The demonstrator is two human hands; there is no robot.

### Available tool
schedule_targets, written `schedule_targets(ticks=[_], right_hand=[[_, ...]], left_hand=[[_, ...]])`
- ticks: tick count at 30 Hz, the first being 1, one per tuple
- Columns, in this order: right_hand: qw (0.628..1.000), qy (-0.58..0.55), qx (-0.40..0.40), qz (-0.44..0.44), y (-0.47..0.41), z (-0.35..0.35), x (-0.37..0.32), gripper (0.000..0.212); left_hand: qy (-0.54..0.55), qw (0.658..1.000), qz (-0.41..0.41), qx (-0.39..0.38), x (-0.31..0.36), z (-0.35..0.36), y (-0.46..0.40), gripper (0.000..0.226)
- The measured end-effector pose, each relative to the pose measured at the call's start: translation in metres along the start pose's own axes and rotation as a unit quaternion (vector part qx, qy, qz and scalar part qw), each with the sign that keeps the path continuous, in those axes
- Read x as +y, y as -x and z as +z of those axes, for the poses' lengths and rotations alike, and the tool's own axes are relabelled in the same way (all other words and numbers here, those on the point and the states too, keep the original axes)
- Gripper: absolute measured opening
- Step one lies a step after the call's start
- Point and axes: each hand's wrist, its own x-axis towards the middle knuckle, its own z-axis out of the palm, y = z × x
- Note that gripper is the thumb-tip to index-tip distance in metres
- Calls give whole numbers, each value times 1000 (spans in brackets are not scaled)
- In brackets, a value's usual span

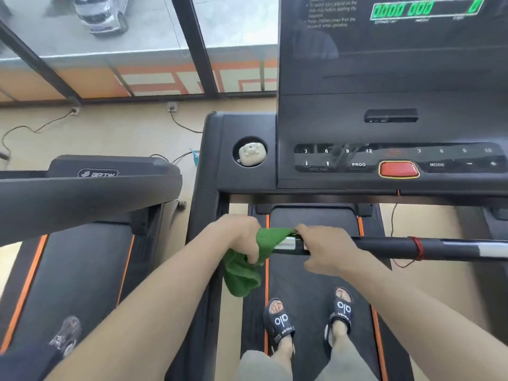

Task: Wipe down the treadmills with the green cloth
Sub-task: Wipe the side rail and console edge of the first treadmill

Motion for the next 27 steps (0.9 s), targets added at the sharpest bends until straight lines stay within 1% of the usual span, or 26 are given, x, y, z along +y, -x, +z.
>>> schedule_targets(ticks=[1,2,3,4,5,6,7,8,9,10,13,15,17,18,20,22,24,25,27], right_hand=[[1000,-1,21,3,0,5,-1,46],[999,-6,33,7,-1,8,0,45],[999,-13,40,13,-2,9,2,46],[999,-19,45,20,-1,6,4,45],[999,-17,45,24,0,5,7,44],[998,-9,54,24,1,6,8,43],[998,1,62,23,0,8,9,41],[997,11,70,23,-1,11,8,39],[996,18,81,24,-2,12,8,38],[996,15,88,27,-5,13,8,39],[995,-35,89,32,-7,14,12,43],[995,-21,98,20,-1,12,19,41],[993,33,113,11,5,13,29,41],[992,45,115,11,7,13,35,41],[993,46,105,15,11,12,43,42],[993,62,98,31,19,10,55,44],[991,67,99,57,30,6,74,42],[991,63,92,75,36,6,84,41],[991,51,81,92,47,8,106,38]], left_hand=[[14,999,-22,-39,4,-4,-2,36],[12,999,-35,-26,7,-1,-2,37],[-10,998,-39,40,10,10,-1,35],[-45,987,-40,150,12,30,1,31],[-85,963,-51,251,17,52,5,32],[-110,944,-65,304,24,71,9,36],[-123,925,-62,355,33,84,8,39],[-135,905,-47,400,43,88,3,37],[-149,894,-24,422,55,88,-6,36],[-157,893,-1,422,65,84,-12,37],[-135,929,50,341,77,61,-22,48],[-115,942,89,303,57,53,-21,36],[-110,953,88,269,26,46,-10,28],[-107,959,75,250,12,42,-2,28],[-120,973,50,189,-6,31,11,31],[-144,980,42,127,-5,18,14,33],[-127,987,37,86,20,10,6,31],[-110,989,46,91,41,9,-3,29],[-93,980,74,159,101,17,-25,32]])
